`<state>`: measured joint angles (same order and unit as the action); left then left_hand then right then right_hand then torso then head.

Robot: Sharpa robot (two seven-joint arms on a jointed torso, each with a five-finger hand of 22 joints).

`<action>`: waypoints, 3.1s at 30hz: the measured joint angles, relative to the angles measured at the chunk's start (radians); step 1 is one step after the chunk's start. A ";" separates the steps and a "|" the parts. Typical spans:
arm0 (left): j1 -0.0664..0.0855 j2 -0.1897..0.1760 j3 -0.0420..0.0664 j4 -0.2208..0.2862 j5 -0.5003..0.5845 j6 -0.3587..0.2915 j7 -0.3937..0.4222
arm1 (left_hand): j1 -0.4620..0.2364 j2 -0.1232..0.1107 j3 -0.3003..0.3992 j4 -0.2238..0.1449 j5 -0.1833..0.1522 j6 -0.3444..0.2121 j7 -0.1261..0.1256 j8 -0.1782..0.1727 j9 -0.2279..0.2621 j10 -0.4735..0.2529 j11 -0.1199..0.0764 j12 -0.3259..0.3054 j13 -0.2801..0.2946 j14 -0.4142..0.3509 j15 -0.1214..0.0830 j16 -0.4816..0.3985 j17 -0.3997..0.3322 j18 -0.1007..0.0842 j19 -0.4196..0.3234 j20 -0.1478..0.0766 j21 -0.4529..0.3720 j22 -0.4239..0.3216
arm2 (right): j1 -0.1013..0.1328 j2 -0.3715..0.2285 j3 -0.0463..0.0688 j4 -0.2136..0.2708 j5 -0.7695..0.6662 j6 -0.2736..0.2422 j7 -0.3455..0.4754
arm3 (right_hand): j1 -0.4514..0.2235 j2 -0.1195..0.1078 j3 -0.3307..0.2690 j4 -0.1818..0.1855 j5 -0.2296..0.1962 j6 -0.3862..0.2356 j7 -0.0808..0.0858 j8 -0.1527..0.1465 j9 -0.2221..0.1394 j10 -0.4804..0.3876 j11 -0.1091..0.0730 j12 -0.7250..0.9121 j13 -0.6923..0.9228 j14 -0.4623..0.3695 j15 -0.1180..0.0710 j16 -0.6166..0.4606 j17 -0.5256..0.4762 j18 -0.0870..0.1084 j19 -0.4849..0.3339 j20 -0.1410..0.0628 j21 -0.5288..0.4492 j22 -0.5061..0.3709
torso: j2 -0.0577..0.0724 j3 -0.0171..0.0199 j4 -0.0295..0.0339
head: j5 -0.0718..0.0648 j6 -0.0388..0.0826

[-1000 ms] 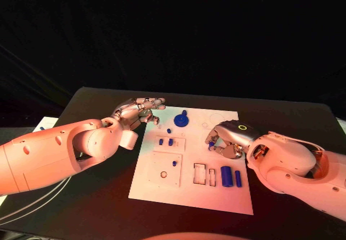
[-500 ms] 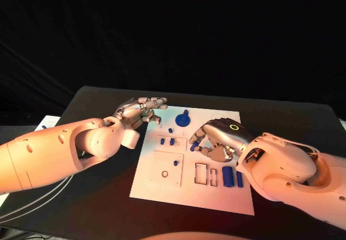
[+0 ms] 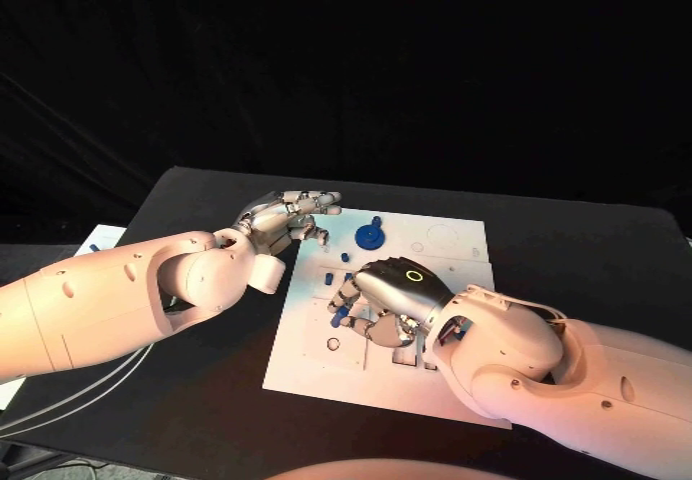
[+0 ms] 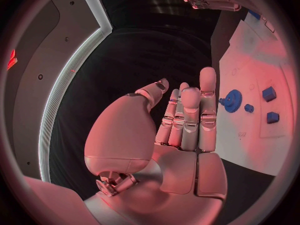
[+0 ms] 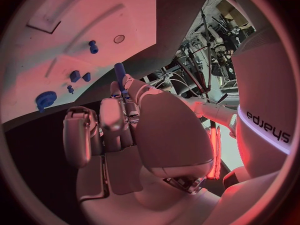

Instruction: Assemble the parts on the task board

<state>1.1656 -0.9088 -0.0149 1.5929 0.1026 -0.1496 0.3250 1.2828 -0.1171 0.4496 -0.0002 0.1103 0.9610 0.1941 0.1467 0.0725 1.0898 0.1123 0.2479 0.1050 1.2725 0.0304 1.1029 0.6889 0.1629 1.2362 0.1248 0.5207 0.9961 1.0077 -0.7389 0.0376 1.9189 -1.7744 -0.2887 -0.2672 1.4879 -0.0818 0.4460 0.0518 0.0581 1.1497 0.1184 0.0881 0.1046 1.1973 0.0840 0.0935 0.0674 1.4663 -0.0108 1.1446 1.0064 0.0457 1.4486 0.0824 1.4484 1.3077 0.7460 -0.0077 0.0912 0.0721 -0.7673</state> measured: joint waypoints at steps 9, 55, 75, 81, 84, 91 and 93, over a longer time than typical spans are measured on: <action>0.000 0.000 0.000 0.002 0.000 0.001 0.000 | 0.000 0.000 0.000 0.000 0.000 0.000 0.000 0.000 0.000 0.000 0.000 0.000 0.000 0.000 0.000 0.000 0.000 0.000 0.000 0.000 0.000 0.000 | -0.023 0.040 -0.008 -0.047 0.002 0.026 0.018 | 0.000 0.000 0.005 -0.005 0.004 -0.001 0.001 0.000 0.000 0.000 0.000 -0.001 -0.001 0.000 0.000 0.000 -0.003 0.000 0.000 0.000 0.000 0.000 | 0.000 0.0005 0.0000 | 0.005 -0.006; 0.000 0.004 0.000 -0.001 0.000 0.002 -0.001 | 0.000 0.000 0.000 0.000 0.000 0.000 0.000 0.000 0.000 0.000 0.000 0.000 0.000 0.000 0.000 0.000 0.000 0.000 0.000 0.000 0.000 0.000 | -0.033 0.094 -0.021 -0.107 -0.054 0.124 -0.007 | -0.018 -0.013 0.008 -0.002 0.012 -0.002 0.005 -0.012 0.004 0.002 0.002 -0.006 0.000 0.000 0.000 0.000 -0.012 0.000 -0.002 0.002 0.000 0.000 | 0.000 0.0014 0.0003 | 0.009 -0.013; 0.000 0.002 0.000 -0.001 0.000 0.003 -0.004 | 0.000 0.000 -0.003 0.003 0.000 -0.004 -0.003 0.004 0.000 -0.004 0.004 0.008 0.001 -0.004 -0.004 0.000 -0.003 0.000 0.000 0.000 0.000 -0.002 | -0.036 0.090 -0.039 -0.127 -0.053 0.107 -0.006 | -0.072 -0.056 -0.259 0.069 0.033 -0.340 0.006 -0.023 -0.040 -0.333 0.061 -0.007 -0.003 -0.032 0.064 -0.072 -0.132 0.016 -0.099 0.070 -0.109 -0.022 | -0.001 0.0012 -0.0012 | 0.009 -0.011; 0.000 0.001 0.000 -0.001 0.000 0.003 -0.005 | 0.000 0.000 -0.003 0.003 0.000 -0.004 -0.003 0.004 0.000 -0.004 0.004 0.008 0.001 -0.004 -0.004 0.000 -0.003 0.000 0.000 0.000 0.000 -0.002 | -0.040 0.037 -0.037 -0.094 -0.028 0.020 0.012 | -0.045 -0.028 -0.290 0.086 0.041 -0.290 0.012 -0.023 -0.035 -0.291 0.049 0.038 0.001 -0.026 0.058 -0.058 -0.129 0.016 -0.093 0.064 -0.107 -0.010 | -0.001 0.0018 -0.0017 | 0.004 -0.008; 0.000 0.000 0.000 -0.001 0.000 0.004 -0.005 | 0.000 0.000 -0.003 0.003 0.000 -0.004 -0.003 0.004 0.000 -0.004 0.004 0.008 0.001 -0.004 -0.004 0.000 -0.003 0.000 0.000 0.000 0.000 -0.002 | -0.040 -0.001 -0.029 -0.074 0.007 -0.030 0.030 | -0.034 -0.017 -0.293 0.083 0.043 -0.258 0.021 -0.015 -0.032 -0.249 0.037 0.061 0.001 -0.019 0.051 -0.058 -0.129 0.016 -0.086 0.057 -0.102 -0.004 | -0.002 0.0018 -0.0023 | 0.000 -0.006; 0.000 -0.004 0.000 -0.005 0.000 0.006 -0.006 | 0.000 0.000 -0.003 0.003 0.000 -0.004 -0.003 0.004 0.000 -0.004 0.004 0.008 0.000 -0.004 -0.004 0.000 -0.002 0.000 0.000 0.000 0.000 -0.002 | -0.019 -0.178 -0.008 0.008 0.215 -0.131 0.076 | -0.032 -0.008 -0.295 0.095 0.066 -0.164 0.040 0.009 -0.024 -0.035 0.004 0.147 0.026 -0.002 0.016 -0.041 -0.113 0.016 -0.047 0.030 -0.060 0.000 | -0.005 0.0008 -0.0090 | -0.024 0.004; 0.000 -0.004 0.000 -0.006 0.000 0.007 -0.006 | 0.000 0.000 -0.003 0.003 0.000 -0.004 -0.003 0.004 0.000 -0.004 0.004 0.008 0.000 -0.004 -0.004 0.000 -0.002 0.000 0.000 0.000 0.000 -0.002 | -0.007 -0.227 -0.006 0.024 0.276 -0.139 0.076 | -0.036 -0.005 -0.303 0.108 0.096 -0.149 0.032 0.012 -0.023 0.034 -0.002 0.186 0.049 0.000 0.002 -0.021 -0.089 0.016 -0.023 0.022 -0.035 0.000 | -0.008 -0.0001 -0.0131 | -0.038 0.007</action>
<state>1.1654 -0.9130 -0.0153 1.5866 0.1022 -0.1427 0.3186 1.2828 -0.1171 0.4466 0.0029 0.1103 0.9574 0.1906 0.1506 0.0725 1.0863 0.1159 0.2555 0.1055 1.2688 0.0267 1.1029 0.6864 0.1628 1.2362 0.1248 0.5208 0.9938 1.0003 -0.9663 0.0321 1.9425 -1.4980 -0.4281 -0.1912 1.4520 -0.0869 0.1433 0.1593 0.1542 1.0002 0.1506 0.1005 0.0811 1.2311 0.0818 0.2800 0.1164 1.4664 -0.0087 1.1239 0.9178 0.0620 1.4257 0.1039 1.4134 1.3081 0.7383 -0.0078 0.0780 0.0343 -0.7606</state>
